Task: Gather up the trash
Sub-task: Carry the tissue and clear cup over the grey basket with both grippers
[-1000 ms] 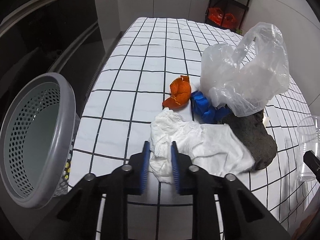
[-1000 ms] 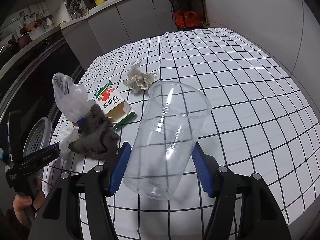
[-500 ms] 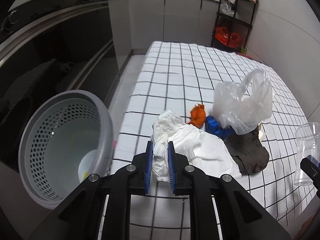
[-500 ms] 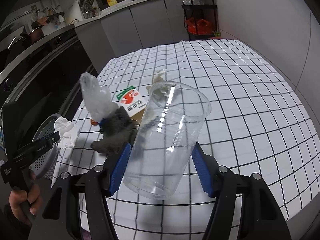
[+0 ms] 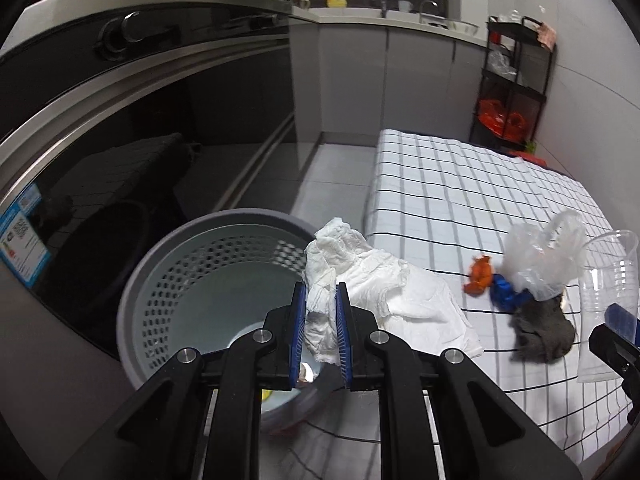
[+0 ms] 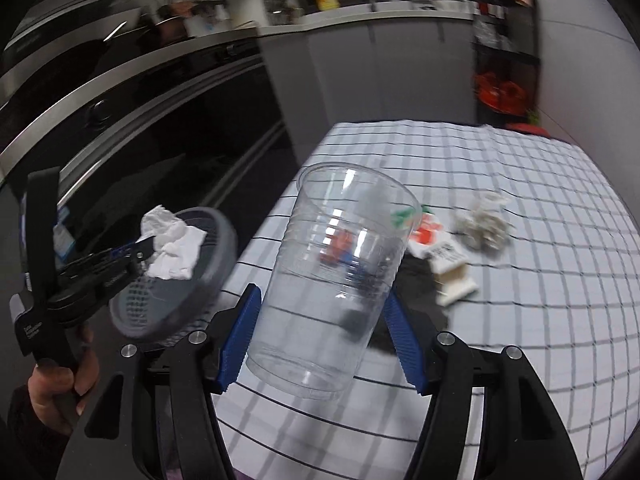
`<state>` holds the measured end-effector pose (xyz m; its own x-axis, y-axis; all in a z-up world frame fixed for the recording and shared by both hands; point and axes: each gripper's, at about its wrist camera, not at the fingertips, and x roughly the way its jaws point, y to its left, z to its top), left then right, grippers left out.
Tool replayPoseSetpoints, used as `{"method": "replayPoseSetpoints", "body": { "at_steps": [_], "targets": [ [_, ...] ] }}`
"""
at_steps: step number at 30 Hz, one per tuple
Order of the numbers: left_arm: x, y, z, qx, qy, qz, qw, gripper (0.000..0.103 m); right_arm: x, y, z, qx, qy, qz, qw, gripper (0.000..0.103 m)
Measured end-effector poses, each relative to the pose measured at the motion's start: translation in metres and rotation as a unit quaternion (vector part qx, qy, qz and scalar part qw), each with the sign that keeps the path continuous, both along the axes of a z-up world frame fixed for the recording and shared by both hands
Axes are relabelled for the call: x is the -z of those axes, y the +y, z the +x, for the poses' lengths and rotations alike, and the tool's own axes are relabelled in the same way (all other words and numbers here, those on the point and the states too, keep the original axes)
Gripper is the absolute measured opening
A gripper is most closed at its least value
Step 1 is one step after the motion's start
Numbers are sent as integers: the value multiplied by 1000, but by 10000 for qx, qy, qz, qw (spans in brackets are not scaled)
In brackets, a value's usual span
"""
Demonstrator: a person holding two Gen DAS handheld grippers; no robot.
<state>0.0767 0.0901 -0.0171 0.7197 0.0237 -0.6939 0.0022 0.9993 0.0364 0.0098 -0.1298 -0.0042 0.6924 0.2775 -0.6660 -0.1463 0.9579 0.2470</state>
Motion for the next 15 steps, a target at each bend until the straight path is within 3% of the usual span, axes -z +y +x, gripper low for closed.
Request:
{"method": "replayPoseSetpoints", "body": {
  "at_steps": [15],
  "targets": [
    [14,76,14,-652,251,19,9976,15,11,111,65,-1314,135,-49,9912,61]
  ]
}}
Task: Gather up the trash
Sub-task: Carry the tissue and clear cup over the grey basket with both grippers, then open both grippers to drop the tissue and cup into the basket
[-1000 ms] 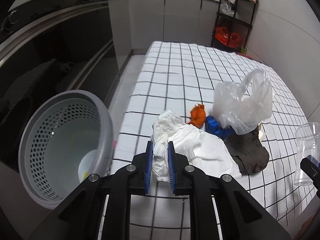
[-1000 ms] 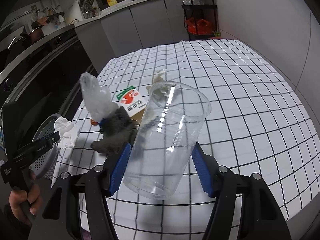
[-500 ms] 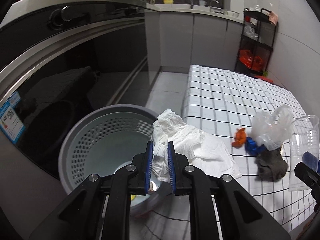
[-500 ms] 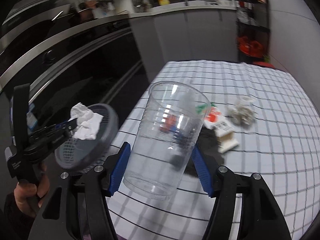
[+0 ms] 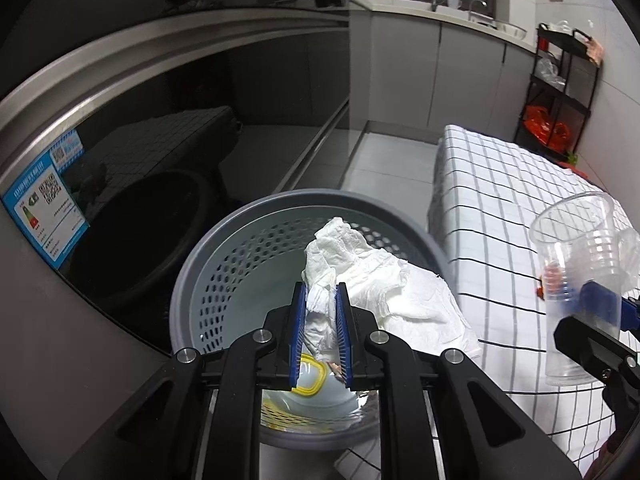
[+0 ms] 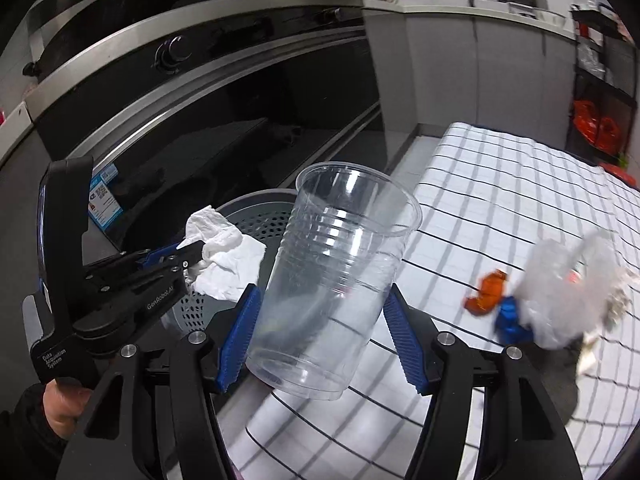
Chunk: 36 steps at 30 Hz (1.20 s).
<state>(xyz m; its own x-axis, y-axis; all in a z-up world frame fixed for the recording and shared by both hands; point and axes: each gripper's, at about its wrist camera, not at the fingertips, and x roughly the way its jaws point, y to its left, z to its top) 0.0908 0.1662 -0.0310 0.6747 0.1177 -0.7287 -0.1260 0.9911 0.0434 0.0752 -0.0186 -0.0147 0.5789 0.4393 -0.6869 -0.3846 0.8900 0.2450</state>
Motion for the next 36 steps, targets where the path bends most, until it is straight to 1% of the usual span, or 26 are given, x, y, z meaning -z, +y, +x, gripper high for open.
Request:
{"method": "replayPoseSetpoints", "body": {
  "at_steps": [4,6,9,12,22,28,30,31,32,34,36],
  "targets": [
    [6,14,7,-130,86,-39,9999,15,8,18,21,-191,180,62,9996,61],
    [10,19,9,-153,150,-75,9997,15,12,17,25,-262,252,98,9993,61],
    [16,26,12,-171,215,-66,9996,15,17,28,38,-380,385,155,9984,61],
    [22,33,16,-226,302,-103,9992,15,22,37,48,-414,469,118,9980,61],
    [36,41,29,-307,526,-110,9981,18,35,59,63,-552,705,-9,9960,61],
    [41,45,34,-363,591,-126,9975,19,37,67,68,-599,738,-29,9955,61],
    [41,45,35,-388,581,-113,9975,28,37,68,70,-612,737,-25,9954,63],
    [41,45,35,-401,559,-99,9976,36,37,68,70,-615,735,-28,9954,63],
    [40,45,34,-409,538,-93,9977,45,37,69,70,-623,741,-32,9953,67],
    [39,45,33,-410,481,-88,9980,53,36,70,69,-628,724,-2,9954,74],
    [37,44,33,-409,452,-72,9981,53,35,70,68,-611,705,-2,9956,74]
  ]
}}
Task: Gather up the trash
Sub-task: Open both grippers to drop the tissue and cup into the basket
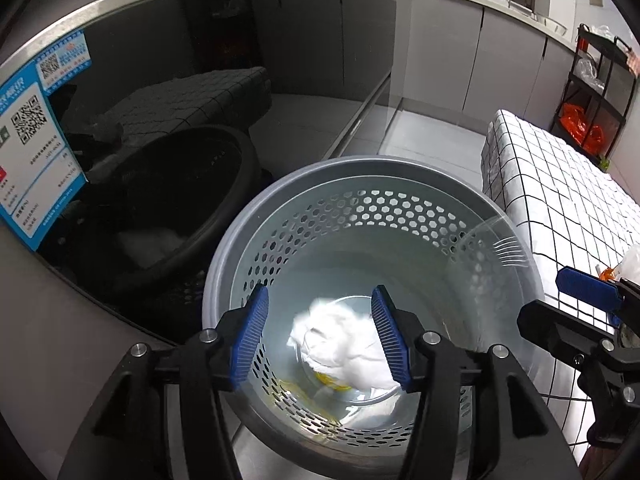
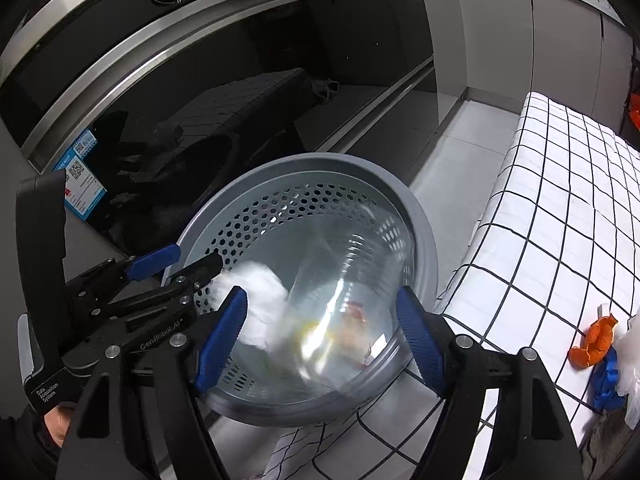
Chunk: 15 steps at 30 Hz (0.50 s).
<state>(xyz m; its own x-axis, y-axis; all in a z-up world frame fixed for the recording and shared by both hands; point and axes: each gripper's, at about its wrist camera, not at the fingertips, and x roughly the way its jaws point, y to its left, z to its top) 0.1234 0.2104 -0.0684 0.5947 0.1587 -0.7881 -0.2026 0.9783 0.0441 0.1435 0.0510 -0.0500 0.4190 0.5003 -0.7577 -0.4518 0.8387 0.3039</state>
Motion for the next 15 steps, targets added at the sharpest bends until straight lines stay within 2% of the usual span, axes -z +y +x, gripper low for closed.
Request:
{"method": "replayPoseSetpoints", "body": {
  "at_steps": [15],
  "targets": [
    [-6,6,-12,-44,-58,-36,10000,55,-3,-4,-4,96,-67,51,9999,74]
  ]
}}
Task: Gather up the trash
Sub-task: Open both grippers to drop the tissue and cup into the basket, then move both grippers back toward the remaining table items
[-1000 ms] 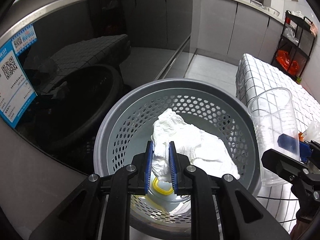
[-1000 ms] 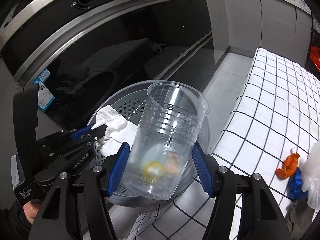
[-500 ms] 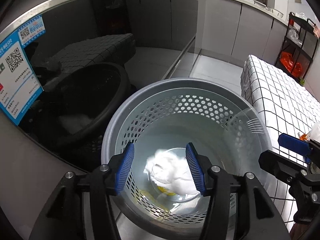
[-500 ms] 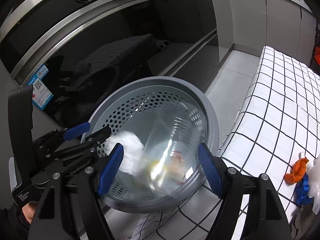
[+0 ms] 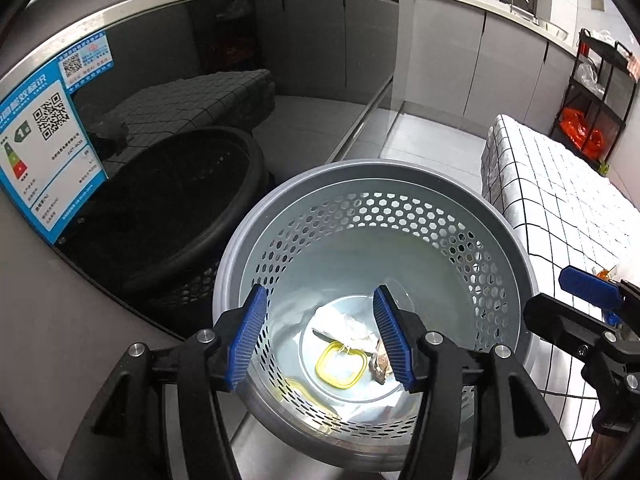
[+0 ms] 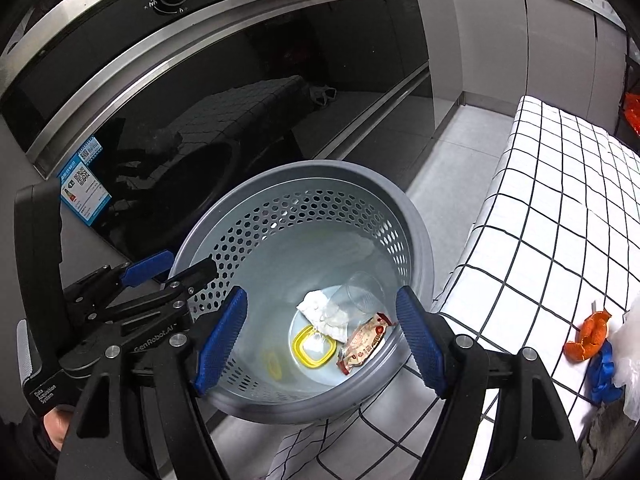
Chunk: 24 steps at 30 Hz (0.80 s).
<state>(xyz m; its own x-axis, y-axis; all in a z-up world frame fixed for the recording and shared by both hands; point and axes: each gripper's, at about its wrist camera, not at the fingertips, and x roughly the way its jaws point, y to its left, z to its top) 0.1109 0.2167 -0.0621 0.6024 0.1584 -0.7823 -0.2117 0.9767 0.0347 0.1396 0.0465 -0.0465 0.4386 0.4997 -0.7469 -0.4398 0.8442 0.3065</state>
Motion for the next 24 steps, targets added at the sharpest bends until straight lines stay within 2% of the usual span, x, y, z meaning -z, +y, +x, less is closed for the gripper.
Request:
{"method": "replayPoseSetpoints", "body": {
  "at_steps": [9,11,24],
  "targets": [
    [-9,-1,-6,2,-68,27,10000,59,-5,-8,-7,82,-62,49,9999,74],
    [-12,-2,-9,1,-102,28,9999,63,-6,-7,-10,93,-98,30,9999,74],
    [-31,-14,-27,150,-316,-8,9994,67,-20,-27,-38,348,-303,0,9989,74]
  ]
}}
